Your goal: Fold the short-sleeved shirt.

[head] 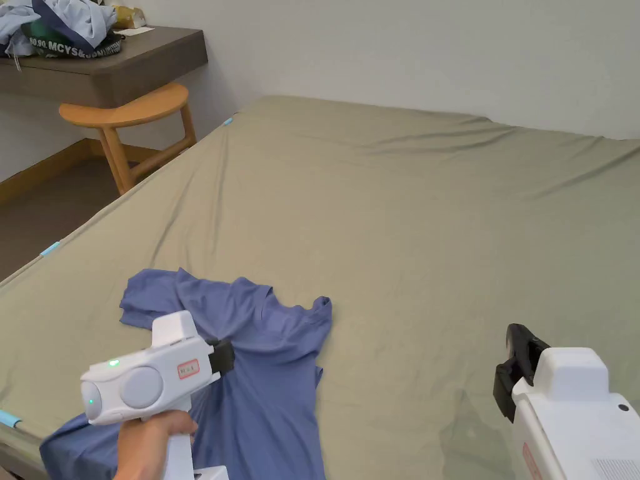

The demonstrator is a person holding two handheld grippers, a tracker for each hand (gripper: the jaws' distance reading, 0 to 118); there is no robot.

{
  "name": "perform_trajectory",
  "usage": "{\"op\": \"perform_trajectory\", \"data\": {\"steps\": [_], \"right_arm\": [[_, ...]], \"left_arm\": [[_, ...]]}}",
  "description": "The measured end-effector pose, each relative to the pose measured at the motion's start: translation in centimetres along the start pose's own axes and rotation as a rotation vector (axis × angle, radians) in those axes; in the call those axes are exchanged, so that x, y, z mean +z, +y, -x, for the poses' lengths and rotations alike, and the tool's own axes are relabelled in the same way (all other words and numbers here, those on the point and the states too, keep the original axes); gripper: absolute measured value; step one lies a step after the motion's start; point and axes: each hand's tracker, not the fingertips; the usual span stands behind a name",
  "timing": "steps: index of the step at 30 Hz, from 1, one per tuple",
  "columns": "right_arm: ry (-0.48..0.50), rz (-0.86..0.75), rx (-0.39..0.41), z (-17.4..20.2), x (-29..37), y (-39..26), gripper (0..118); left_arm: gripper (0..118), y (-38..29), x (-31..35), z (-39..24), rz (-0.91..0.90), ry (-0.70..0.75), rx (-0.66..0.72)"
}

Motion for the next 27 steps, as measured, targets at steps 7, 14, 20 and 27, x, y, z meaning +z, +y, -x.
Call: {"op": "perform_trajectory", "data": {"steps": [7,14,20,27], "right_arm": [[-0.062,-0.043,-0.034,-3.4,3.0,0.5,1],[-0.158,-0.102,-0.043,-7.7,6.8,1.1,1],[-0.269,-0.124,-0.033,-11.8,10.1,1.0,1],[-0.386,-0.107,-0.032,-15.8,13.1,-0.1,1]], "left_arm": [[0,5.9,6.4,-11.0,-0.174,-0.255,-0.203],[0,9.2,10.3,-24.2,-0.285,-0.477,-0.456],[0,7.7,10.4,-32.8,-0.257,-0.614,-0.553],[0,1.4,5.4,-38.7,-0.08,-0.711,-0.629]]}}
